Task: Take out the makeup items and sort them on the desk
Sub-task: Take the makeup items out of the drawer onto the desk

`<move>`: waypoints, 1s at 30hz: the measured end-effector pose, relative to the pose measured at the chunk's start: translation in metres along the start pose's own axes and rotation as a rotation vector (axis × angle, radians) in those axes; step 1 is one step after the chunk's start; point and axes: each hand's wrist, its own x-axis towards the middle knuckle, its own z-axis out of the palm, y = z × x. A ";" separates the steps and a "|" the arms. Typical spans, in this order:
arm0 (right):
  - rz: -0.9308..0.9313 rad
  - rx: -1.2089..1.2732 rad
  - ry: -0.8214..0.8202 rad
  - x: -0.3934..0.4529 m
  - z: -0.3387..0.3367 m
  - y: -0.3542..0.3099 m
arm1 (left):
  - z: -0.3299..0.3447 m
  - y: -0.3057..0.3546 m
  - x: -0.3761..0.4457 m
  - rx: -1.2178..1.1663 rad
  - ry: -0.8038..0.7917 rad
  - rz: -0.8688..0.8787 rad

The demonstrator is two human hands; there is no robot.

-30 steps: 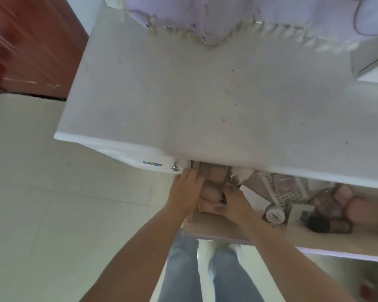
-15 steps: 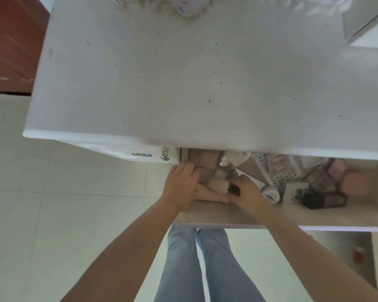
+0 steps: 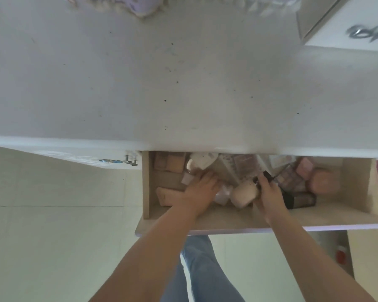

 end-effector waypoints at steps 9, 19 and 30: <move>0.022 -0.431 0.023 0.007 -0.014 -0.019 | 0.016 0.014 0.023 0.153 0.058 -0.046; -0.382 -0.914 -0.486 -0.090 0.033 -0.085 | -0.076 -0.024 -0.091 0.056 0.230 -0.242; -0.532 -0.948 -0.536 -0.122 0.233 -0.098 | -0.125 -0.169 -0.181 0.076 0.337 -0.501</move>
